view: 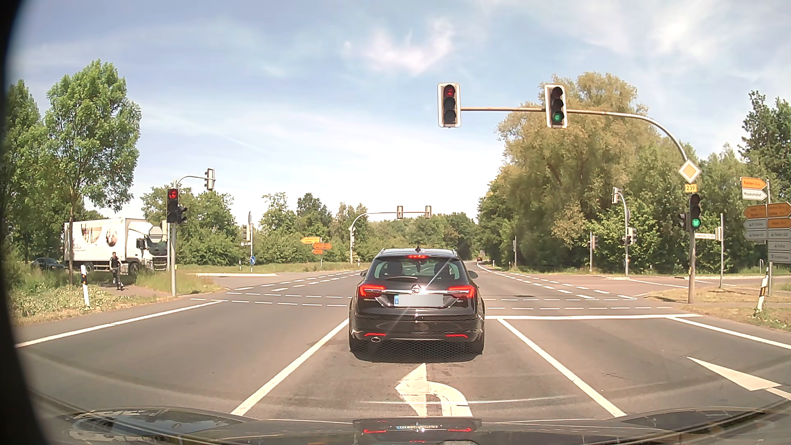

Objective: Follow the waypoints while adhering to traffic rules and regulations

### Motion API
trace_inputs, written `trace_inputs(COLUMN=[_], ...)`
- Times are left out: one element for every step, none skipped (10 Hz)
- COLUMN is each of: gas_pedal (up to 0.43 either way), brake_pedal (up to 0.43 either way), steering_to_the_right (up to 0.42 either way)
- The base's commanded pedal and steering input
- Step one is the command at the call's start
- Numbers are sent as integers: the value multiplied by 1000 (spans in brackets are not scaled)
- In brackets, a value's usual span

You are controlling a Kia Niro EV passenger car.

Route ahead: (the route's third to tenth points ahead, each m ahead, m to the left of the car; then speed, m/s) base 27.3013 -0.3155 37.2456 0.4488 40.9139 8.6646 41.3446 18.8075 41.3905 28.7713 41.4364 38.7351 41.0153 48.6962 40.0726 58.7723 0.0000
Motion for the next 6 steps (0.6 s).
trace_inputs(gas_pedal=[0, 0, 0, 0, 0, 0], brake_pedal=[0, 0, 0, 0, 0, 0], steering_to_the_right=[4, 4, 4, 4, 4, 4])
